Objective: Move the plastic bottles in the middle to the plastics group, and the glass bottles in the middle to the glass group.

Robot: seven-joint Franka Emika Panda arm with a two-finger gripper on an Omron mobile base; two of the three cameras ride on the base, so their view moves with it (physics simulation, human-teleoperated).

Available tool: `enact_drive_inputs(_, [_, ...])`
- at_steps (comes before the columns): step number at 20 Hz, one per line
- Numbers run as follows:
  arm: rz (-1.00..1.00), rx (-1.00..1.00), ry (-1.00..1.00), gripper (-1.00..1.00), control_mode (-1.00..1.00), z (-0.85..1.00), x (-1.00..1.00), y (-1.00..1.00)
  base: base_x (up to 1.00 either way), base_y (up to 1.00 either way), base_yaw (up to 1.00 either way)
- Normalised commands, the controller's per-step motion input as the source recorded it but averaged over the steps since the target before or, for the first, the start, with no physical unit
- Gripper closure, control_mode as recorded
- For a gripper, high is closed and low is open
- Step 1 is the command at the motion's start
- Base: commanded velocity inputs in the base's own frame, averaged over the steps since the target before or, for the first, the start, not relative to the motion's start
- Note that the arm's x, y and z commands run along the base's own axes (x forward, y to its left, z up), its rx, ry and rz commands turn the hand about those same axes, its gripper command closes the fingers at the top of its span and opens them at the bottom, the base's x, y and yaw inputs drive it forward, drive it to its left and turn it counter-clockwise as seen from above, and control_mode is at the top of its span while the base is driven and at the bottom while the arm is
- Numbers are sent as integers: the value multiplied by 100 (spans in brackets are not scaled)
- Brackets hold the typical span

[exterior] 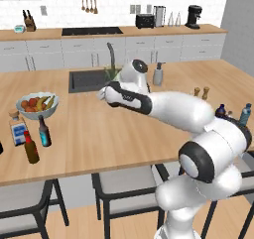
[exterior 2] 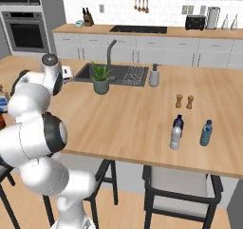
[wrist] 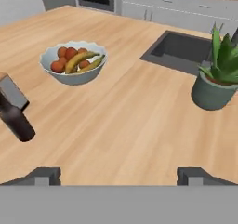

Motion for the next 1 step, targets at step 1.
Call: enact_drive_inputs(1, [-27,9,0,-100,-100,19,-27,-100,0,0,0])
